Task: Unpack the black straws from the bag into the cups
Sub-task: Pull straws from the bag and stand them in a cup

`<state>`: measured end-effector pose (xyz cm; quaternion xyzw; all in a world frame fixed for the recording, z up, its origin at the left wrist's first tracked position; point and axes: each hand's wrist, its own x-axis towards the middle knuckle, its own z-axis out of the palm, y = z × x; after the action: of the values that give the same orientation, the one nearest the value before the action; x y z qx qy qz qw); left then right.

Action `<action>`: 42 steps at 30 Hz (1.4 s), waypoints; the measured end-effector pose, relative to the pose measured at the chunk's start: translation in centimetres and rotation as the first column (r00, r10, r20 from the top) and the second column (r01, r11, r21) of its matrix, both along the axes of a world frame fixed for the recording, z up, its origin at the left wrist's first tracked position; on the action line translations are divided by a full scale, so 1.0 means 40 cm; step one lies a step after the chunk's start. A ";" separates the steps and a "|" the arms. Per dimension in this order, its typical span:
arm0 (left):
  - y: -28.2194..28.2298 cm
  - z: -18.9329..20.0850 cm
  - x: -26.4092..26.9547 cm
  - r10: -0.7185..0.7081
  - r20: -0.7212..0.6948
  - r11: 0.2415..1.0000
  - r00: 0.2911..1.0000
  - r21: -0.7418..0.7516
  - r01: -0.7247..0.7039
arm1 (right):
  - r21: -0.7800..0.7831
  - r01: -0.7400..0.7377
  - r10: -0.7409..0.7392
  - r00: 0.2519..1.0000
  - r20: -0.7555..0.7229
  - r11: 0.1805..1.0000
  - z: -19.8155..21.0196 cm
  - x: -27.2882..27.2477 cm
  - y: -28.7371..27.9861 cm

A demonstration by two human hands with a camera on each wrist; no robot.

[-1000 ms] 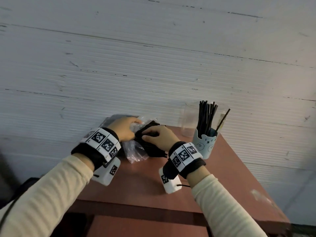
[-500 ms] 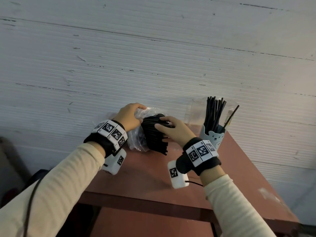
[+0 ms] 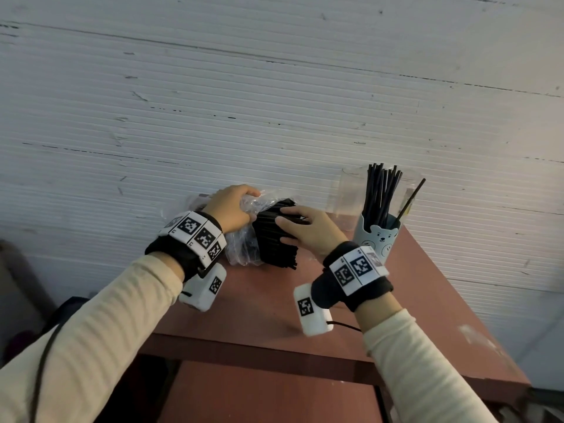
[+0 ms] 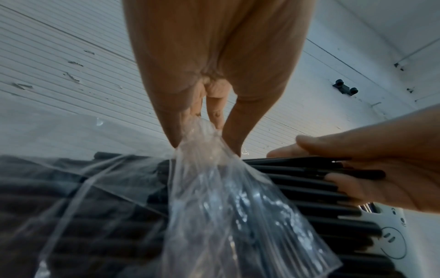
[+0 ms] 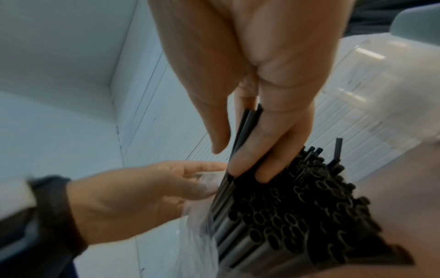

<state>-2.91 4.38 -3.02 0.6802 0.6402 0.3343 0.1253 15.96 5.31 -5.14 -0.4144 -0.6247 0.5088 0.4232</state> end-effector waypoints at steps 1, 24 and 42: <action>0.000 0.001 0.001 -0.001 -0.001 1.000 1.000 0.000 0.001 | 0.023 0.042 -0.042 0.999 0.013 0.999 -0.005 -0.011 0.005; -0.002 0.060 0.211 -0.344 -0.362 0.937 0.867 -0.074 0.341 | 0.321 0.064 -0.142 0.964 0.226 0.945 0.105 0.233 -0.075; -0.048 0.069 0.436 -0.464 0.367 0.879 0.806 0.083 0.469 | 0.852 0.151 -0.439 0.893 0.101 0.502 0.286 0.290 -0.143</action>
<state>14.51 2.44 -0.27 0.7387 0.4192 0.4138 0.3279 27.57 -0.43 6.30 -0.3419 -0.7645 0.0045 0.5465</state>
